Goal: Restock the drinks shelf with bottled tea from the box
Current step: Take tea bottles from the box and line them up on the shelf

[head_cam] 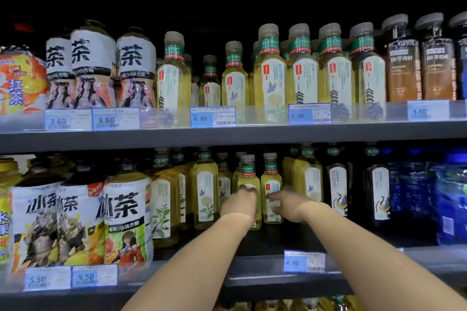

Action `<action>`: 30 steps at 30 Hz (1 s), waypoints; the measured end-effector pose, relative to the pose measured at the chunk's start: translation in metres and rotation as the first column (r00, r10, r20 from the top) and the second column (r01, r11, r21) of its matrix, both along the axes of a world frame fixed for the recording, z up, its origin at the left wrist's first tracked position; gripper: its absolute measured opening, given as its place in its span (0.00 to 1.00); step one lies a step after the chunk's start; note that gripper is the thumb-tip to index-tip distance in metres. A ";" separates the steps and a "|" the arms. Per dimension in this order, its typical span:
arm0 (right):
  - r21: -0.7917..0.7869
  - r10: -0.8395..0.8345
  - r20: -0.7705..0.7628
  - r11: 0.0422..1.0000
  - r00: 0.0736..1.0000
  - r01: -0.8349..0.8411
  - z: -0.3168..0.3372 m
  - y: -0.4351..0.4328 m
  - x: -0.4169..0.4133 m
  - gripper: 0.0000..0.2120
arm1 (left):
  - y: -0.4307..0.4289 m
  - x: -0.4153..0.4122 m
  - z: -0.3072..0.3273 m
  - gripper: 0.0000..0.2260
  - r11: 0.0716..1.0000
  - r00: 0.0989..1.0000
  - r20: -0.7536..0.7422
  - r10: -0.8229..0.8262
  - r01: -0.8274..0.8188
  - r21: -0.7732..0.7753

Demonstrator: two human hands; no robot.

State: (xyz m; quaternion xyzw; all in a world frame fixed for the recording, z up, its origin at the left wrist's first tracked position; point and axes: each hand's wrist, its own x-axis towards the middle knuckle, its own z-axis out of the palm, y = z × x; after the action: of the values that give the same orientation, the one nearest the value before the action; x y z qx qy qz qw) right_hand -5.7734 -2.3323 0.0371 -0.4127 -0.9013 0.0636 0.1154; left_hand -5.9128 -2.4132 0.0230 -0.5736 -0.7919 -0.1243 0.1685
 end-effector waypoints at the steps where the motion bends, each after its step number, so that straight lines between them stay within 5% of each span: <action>1: -0.008 0.006 -0.004 1.000 1.000 -0.006 0.000 0.006 -0.004 0.24 | 0.004 -0.004 0.001 0.14 1.000 1.000 -0.020 -0.010 0.010 -0.005; 7: 0.035 0.025 0.052 0.999 0.998 -0.027 0.010 0.035 -0.027 0.25 | 0.024 -0.020 0.011 0.11 0.995 0.980 -0.173 -0.102 0.100 -0.019; 12: 0.059 0.003 0.042 0.998 0.999 -0.006 0.009 0.043 -0.038 0.15 | 0.035 -0.015 0.003 0.12 0.987 0.971 -0.178 -0.158 0.162 0.005; 16: -0.002 -0.043 -0.110 0.999 0.993 0.043 0.012 0.042 -0.039 0.15 | 0.036 -0.017 0.002 0.15 0.983 0.986 0.090 -0.139 0.126 0.137; 20: -0.138 -0.044 -0.251 0.990 0.967 0.009 0.009 0.037 -0.043 0.15 | 0.039 -0.024 0.001 0.27 0.971 0.901 0.428 -0.074 -0.033 0.237; 30: -0.180 -0.170 -0.317 0.977 0.933 0.117 0.009 0.030 -0.028 0.07 | 0.038 -0.007 0.010 0.16 0.980 0.855 0.502 -0.133 0.036 0.197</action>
State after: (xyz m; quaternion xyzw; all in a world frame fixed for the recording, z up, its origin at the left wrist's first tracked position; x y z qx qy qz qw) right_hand -5.8019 -2.3028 0.0463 -0.4687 -0.8286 0.1947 0.2361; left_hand -5.9199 -2.3748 0.0329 -0.5364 -0.7675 -0.3510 -0.0026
